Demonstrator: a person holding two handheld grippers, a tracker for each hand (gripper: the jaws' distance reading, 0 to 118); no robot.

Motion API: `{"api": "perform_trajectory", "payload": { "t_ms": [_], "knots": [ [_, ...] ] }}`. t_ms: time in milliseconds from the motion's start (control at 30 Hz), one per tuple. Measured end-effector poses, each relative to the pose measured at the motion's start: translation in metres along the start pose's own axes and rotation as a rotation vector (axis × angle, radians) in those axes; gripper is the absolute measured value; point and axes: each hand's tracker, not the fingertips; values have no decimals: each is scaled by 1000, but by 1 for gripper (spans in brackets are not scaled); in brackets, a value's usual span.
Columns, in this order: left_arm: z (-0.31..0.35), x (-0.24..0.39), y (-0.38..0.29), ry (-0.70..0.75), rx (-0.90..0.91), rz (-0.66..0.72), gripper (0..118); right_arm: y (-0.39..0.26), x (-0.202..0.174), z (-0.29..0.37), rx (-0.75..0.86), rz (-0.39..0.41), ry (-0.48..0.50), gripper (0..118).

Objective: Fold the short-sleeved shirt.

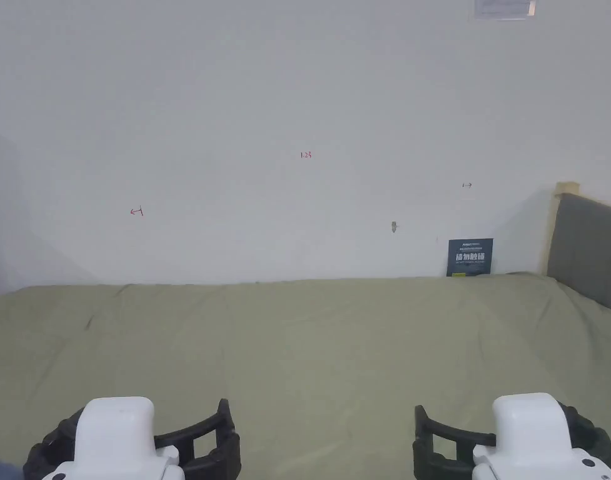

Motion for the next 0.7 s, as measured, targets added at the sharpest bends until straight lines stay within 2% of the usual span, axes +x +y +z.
{"api": "perform_trajectory", "payload": {
  "t_ms": [300,333,367,400,433,467,500,600,700],
  "knots": [
    [0,-3,1,-6,-9,16,118,1,2,0,-25,-6,-12,118],
    [0,-3,1,-12,-14,13,115,1,2,0,-29,-9,-13,116],
    [0,-3,1,-19,-14,7,105,1,3,0,-35,-11,-13,109],
    [1,-2,1,-20,-12,4,84,2,3,0,-41,-12,-12,90],
    [1,0,0,-7,-14,-7,40,1,3,0,-38,-11,-16,53],
    [0,2,0,12,-12,-16,12,0,2,0,-31,-8,-35,24],
    [-2,2,0,22,-16,-15,10,-1,2,-1,-30,-8,-56,7],
    [-4,-4,0,-2,-41,37,10,0,8,0,-29,-33,-66,2],
    [-6,-6,-1,-9,-48,42,10,-2,12,1,-34,-29,-69,2]
  ]
}}
